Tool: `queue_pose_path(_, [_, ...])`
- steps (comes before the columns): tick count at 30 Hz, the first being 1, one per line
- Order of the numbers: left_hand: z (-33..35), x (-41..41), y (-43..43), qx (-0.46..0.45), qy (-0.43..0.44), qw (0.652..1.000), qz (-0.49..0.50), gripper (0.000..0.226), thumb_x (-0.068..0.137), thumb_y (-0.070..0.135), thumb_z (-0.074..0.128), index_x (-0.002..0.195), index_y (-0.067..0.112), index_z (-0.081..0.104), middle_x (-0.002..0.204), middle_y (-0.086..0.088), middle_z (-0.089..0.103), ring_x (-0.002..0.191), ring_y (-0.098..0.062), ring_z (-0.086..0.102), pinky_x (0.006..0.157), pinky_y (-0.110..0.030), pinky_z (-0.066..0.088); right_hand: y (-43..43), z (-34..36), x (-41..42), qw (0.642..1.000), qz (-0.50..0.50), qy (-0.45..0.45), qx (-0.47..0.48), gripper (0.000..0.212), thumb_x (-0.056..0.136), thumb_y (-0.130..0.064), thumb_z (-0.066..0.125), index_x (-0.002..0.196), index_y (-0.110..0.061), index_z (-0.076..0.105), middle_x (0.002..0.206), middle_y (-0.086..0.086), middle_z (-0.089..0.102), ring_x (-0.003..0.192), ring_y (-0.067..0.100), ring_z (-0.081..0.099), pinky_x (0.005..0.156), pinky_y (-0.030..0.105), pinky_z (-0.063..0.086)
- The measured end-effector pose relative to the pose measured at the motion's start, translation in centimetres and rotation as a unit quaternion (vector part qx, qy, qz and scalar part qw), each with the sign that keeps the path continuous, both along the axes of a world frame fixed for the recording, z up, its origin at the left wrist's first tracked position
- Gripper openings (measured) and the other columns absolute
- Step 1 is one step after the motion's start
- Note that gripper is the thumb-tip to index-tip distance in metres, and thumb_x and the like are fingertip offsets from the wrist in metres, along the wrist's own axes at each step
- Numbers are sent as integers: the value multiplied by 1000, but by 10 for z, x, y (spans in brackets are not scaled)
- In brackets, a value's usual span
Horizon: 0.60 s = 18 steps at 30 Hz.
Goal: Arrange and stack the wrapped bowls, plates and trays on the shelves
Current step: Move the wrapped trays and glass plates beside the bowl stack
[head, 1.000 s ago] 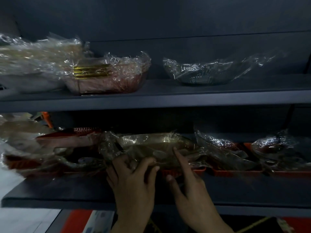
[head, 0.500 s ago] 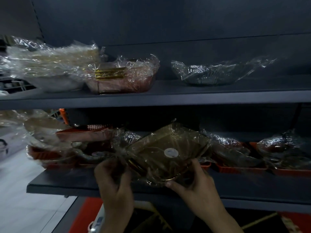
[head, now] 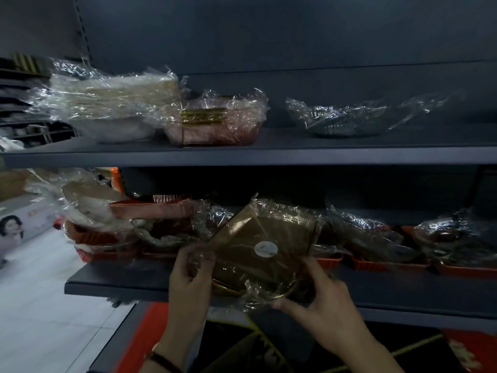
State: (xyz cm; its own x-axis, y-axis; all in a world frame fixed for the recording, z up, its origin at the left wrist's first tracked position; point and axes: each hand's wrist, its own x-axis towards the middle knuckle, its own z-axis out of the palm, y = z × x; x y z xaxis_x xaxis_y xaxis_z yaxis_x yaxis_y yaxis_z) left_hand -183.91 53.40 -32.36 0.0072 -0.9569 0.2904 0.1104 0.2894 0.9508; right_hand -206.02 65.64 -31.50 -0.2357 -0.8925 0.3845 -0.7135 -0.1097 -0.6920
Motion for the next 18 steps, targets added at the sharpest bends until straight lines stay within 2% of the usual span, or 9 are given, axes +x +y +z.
queue_pose_path(2, [7, 5, 7, -20, -12, 1000, 11, 9, 103, 25, 68, 95, 31, 69, 66, 2, 62, 60, -20, 52, 53, -35, 45, 6, 4, 6, 999, -3, 41, -16, 63, 73, -82, 71, 126, -76, 38, 125, -34, 52, 111, -18, 46, 89, -4, 32])
queue_pose_path(3, [11, 7, 10, -26, -14, 999, 24, 13, 102, 24, 69, 90, 27, 68, 60, -1, 56, 56, -19, 45, 49, -30, 38, 7, 4, 9, 998, 1, 60, -29, 57, 78, -80, 66, 129, -77, 39, 129, -28, 53, 116, -13, 48, 92, -1, 34])
queue_pose_path(6, [25, 15, 20, -63, -25, 997, 32, 18, 100, 33, 71, 89, 19, 67, 70, -16, 60, 58, -23, 51, 56, -33, 41, 14, 7, 17, 994, -1, 63, -86, 38, 86, -66, 61, 123, -72, 51, 123, -25, 57, 117, -7, 55, 93, 4, 41])
queue_pose_path(7, [31, 19, 25, -83, -42, 996, 15, 21, 98, 37, 70, 90, 18, 66, 71, -14, 61, 59, -22, 55, 58, -33, 44, 18, 10, 20, 994, -2, 57, -93, 35, 84, -66, 64, 118, -66, 56, 121, -25, 56, 115, -6, 56, 92, 4, 41])
queue_pose_path(10, [44, 42, 42, -125, -83, 986, -79, 29, 97, 40, 69, 96, 11, 67, 71, -5, 61, 62, -11, 58, 59, -20, 48, 31, 15, 28, 993, -2, 27, -112, 47, 72, -67, 81, 114, -51, 66, 117, -21, 53, 114, -1, 58, 91, 4, 41])
queue_pose_path(11, [44, 51, 47, -128, -103, 981, -103, 33, 97, 43, 74, 102, 11, 69, 77, -4, 64, 66, -11, 60, 61, -21, 49, 35, 14, 30, 992, -10, 13, -129, 46, 72, -65, 85, 112, -49, 68, 116, -18, 53, 113, 2, 60, 90, 5, 43])
queue_pose_path(13, [41, 71, 57, -124, -146, 972, -136, 44, 84, 43, 87, 118, 21, 71, 99, -6, 72, 82, -19, 71, 71, -32, 59, 41, 14, 37, 987, -21, -9, -158, 41, 73, -59, 85, 110, -48, 71, 116, -17, 52, 111, 5, 63, 89, 8, 47])
queue_pose_path(15, [42, 88, 67, -126, -178, 962, -165, 64, 74, 29, 98, 130, 35, 66, 127, -5, 69, 100, -25, 75, 84, -43, 64, 47, 17, 45, 983, -22, -18, -183, 39, 72, -48, 87, 108, -47, 72, 116, -20, 50, 109, 7, 64, 89, 10, 50])
queue_pose_path(18, [56, 110, 75, -189, -222, 937, -191, 85, 67, 22, 103, 136, 45, 59, 145, 5, 57, 121, -18, 69, 88, -35, 63, 56, 30, 59, 977, -19, -46, -208, 39, 71, -40, 88, 107, -45, 73, 116, -18, 53, 105, 9, 67, 85, 11, 54])
